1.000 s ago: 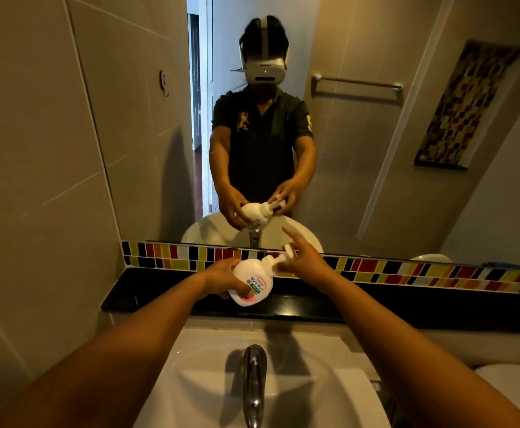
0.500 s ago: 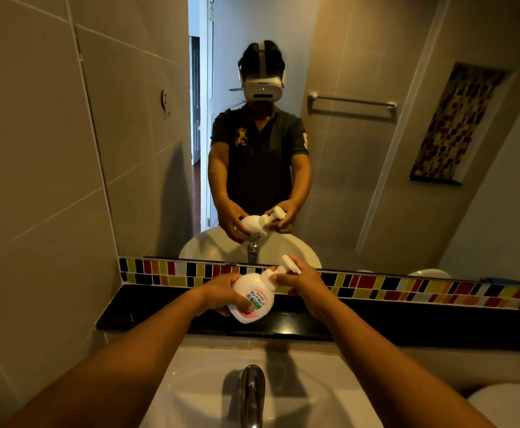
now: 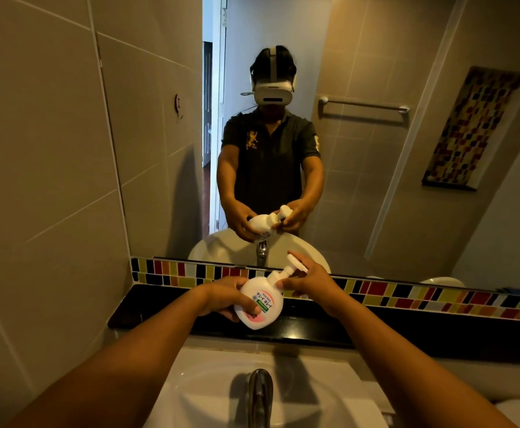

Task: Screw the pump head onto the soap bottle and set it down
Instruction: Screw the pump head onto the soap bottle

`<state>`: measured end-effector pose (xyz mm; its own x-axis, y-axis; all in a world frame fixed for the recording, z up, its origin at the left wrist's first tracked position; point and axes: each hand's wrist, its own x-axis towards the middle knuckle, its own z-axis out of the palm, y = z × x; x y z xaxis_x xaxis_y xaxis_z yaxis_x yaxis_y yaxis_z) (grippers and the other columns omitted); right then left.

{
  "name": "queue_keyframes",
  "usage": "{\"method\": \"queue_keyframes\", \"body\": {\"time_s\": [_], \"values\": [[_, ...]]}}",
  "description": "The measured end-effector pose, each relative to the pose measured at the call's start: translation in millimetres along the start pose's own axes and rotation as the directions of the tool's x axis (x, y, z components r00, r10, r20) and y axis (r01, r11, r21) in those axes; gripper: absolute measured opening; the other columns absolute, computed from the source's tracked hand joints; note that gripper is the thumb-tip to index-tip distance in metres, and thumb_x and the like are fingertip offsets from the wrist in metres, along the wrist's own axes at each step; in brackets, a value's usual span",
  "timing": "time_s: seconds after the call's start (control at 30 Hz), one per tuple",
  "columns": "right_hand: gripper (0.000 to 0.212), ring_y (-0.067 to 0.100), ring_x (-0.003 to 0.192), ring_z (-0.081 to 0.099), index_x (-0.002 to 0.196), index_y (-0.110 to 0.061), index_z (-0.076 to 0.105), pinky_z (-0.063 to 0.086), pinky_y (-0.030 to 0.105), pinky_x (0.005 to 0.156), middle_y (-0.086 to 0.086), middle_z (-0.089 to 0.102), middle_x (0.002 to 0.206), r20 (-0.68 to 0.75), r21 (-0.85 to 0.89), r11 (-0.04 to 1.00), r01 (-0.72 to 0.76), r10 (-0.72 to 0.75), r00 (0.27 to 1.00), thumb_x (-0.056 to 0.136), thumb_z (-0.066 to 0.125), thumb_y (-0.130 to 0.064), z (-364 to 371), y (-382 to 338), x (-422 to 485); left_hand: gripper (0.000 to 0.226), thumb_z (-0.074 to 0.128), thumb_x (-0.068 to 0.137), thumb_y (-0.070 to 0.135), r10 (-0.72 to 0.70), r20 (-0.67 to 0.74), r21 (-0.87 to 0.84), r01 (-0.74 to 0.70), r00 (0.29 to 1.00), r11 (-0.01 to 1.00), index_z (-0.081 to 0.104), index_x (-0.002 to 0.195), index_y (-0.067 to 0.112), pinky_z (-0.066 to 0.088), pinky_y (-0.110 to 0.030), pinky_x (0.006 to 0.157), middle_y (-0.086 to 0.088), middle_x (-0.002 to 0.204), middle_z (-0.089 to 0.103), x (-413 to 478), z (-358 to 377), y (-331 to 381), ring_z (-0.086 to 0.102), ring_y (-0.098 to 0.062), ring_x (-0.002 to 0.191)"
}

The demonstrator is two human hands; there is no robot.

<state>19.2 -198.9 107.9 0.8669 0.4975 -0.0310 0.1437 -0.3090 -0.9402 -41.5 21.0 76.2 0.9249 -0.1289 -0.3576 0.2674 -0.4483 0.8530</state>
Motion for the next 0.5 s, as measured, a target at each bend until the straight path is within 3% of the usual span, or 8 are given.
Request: {"method": "queue_keyframes", "body": {"time_s": [0.13,0.23,0.5], "values": [[0.055,0.026,0.099,0.065,0.124,-0.019,0.051,0.055,0.028,0.068,0.009,0.065,0.109,-0.078,0.043,0.999,0.009,-0.006,0.997,0.077,0.081,-0.021,5.5,1.5,-0.5,0.057,0.084,0.071,0.026,-0.001,-0.001,-0.050,0.001,1.000,0.999,0.059,0.122,0.022,0.060,-0.044,0.087,-0.006,0.114,0.071,2.5,4.0,-1.1,0.070,-0.024,0.104],[0.034,0.028,0.096,0.068,0.108,-0.013,0.063,0.056,0.036,0.079,0.010,0.070,0.102,-0.061,0.080,0.996,-0.034,0.039,0.997,0.079,0.078,-0.025,4.4,2.9,-1.8,0.057,0.083,0.071,0.026,0.007,0.015,-0.068,-0.006,1.000,0.998,0.059,0.123,0.021,0.059,-0.046,0.089,-0.007,0.116,0.071,2.4,3.3,-0.3,0.070,-0.026,0.106],[0.027,0.027,0.098,0.067,0.107,-0.011,0.067,0.054,0.039,0.086,0.008,0.072,0.103,0.013,0.153,0.986,-0.061,0.059,0.998,0.080,0.075,-0.011,-3.0,-4.4,-1.7,0.052,0.081,0.076,0.019,0.003,0.045,-0.169,0.005,0.999,0.986,0.060,0.123,0.018,0.058,-0.045,0.090,-0.009,0.117,0.071,0.0,1.8,0.8,0.069,-0.027,0.108]]}}
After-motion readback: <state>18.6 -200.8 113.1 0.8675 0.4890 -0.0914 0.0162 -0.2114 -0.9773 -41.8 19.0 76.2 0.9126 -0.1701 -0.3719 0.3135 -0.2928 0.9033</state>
